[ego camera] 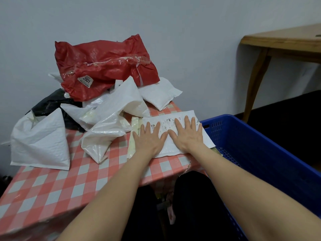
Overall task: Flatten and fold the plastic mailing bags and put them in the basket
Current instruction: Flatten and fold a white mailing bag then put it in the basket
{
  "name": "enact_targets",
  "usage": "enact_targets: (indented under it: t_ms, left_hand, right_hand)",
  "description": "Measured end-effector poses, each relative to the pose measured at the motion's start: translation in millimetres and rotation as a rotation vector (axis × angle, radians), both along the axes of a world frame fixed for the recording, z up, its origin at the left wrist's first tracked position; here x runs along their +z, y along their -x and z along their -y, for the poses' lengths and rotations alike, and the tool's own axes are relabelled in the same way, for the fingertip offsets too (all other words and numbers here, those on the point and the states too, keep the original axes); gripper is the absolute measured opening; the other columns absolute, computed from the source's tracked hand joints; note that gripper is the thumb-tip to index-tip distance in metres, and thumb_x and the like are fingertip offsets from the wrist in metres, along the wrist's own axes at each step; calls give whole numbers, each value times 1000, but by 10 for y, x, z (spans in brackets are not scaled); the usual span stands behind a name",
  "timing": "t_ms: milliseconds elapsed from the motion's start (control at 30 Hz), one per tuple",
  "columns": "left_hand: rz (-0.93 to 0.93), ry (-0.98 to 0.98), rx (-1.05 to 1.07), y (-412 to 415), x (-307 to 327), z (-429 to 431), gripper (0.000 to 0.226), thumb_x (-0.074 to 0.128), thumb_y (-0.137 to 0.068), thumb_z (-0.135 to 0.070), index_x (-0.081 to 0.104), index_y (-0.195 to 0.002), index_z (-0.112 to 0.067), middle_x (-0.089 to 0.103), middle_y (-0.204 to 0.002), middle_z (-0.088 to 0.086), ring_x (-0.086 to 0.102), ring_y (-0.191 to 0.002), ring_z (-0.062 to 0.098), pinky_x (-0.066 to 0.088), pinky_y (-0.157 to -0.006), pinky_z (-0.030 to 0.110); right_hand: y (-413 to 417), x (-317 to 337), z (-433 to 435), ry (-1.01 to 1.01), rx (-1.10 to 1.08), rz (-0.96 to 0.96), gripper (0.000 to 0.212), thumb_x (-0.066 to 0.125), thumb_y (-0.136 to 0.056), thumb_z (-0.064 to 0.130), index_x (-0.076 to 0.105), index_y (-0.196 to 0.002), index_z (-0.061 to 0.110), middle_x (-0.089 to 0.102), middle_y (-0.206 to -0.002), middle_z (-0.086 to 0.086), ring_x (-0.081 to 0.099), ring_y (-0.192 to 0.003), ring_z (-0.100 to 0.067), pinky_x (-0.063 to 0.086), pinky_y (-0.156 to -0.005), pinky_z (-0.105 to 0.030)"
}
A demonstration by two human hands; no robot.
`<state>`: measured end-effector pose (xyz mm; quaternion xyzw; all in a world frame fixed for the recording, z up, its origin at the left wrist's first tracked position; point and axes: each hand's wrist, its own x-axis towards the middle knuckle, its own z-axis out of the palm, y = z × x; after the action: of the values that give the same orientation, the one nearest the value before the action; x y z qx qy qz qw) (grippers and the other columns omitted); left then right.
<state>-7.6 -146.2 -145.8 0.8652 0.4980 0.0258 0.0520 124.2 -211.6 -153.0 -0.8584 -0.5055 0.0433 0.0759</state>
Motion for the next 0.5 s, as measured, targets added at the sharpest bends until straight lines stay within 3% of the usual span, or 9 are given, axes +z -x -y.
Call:
enact_targets:
  t_ms: [400,500]
  left_hand:
    - [-37,50,-2,-17,16,-17,65,11,-94,-64,1,-152,-35,-3,-161,5,-3,-148,28,-1,-116,56]
    - [-76,71,-6,-16,70,-35,66,10,-94,-65,3,-152,-35,1,-161,5,1,-147,29,2,-116,57]
  right_hand:
    - [-4,19,-31,81,-4,-15,69,7,-95,64,-4,-154,31,-11,-162,-7,-15,-147,-32,-7,-117,-54]
    - [-12,80,-28,92,5,-11,69,10,-95,64,4,-154,29,-1,-161,-9,-5,-148,-33,-1,-117,-56]
